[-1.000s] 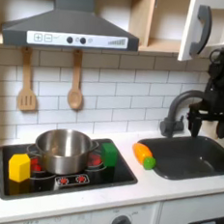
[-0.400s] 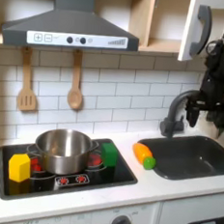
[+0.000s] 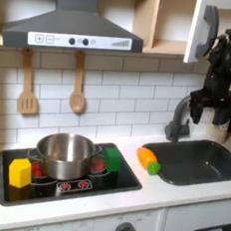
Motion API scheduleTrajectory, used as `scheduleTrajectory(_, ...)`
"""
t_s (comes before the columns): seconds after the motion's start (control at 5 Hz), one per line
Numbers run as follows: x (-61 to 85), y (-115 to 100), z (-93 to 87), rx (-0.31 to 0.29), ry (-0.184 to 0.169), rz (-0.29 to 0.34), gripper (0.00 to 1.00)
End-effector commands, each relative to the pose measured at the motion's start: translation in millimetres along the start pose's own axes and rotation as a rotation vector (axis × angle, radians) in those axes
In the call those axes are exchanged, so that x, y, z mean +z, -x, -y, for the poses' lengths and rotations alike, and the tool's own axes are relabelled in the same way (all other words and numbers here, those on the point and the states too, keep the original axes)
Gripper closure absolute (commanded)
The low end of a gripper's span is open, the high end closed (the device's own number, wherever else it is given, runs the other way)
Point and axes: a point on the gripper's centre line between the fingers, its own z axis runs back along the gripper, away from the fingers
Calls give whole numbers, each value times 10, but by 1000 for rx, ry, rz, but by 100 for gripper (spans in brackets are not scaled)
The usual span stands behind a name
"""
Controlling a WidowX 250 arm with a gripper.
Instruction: Close microwave
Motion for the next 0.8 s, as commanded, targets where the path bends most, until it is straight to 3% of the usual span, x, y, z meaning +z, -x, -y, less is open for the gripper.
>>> scheduleTrajectory(0.0,-15,-166,-28,12,5,4,0)
scheduleTrajectory(0.4,-13,-303,-33,15,13,5,0)
scheduleTrajectory(0.6,8,-391,-120,45,14,11,0)
